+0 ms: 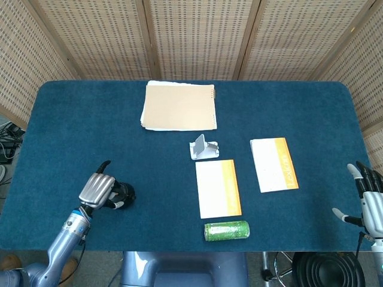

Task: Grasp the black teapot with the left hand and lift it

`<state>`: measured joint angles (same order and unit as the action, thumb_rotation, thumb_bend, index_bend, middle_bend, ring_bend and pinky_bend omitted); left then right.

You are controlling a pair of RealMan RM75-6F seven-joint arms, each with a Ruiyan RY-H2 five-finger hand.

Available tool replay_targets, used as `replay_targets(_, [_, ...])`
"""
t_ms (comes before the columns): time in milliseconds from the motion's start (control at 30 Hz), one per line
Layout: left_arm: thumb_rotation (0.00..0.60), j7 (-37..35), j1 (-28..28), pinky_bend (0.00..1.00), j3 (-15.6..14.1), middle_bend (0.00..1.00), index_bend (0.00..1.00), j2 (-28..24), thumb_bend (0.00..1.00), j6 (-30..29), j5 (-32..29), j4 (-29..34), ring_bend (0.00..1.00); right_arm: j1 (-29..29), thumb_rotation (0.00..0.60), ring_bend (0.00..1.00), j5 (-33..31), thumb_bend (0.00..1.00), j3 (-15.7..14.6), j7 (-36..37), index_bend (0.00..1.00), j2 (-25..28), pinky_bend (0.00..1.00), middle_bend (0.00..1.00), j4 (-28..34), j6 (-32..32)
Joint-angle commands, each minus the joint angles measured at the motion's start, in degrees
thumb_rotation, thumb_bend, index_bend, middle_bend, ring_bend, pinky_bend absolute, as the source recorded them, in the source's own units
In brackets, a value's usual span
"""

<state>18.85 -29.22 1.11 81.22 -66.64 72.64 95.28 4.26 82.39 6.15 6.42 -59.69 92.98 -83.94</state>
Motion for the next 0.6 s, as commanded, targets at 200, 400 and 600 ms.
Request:
replay_targets(200, [0.369,0.4,0.0,0.09,1.8,1.00,1.00,-4.7,0.00,0.3,-0.8,2.7,0.87,-0.1,0.600,0.00,0.1,0.00,0.0,-0.1,0.00,0.1,0.00,0.00,0.2,-0.2])
replay_targets(400, [0.321,2.9,-0.4,0.10,3.8,1.00,1.00,-7.1,0.01,1.3,-6.3,7.1,0.89,-0.1,0.600,0.00,0.1,0.00,-0.1,-0.1,0.00,0.2,0.00,0.00,0.3,-0.2])
replay_targets(600, [0.340,7.3,-1.6,0.10,4.9,1.00,1.00,-8.9,0.27,1.4,-9.1,10.0,0.89,-0.2,0.600,0.00,0.1,0.00,0.0,0.1,0.00,0.3,0.00,0.00,0.4,-0.3])
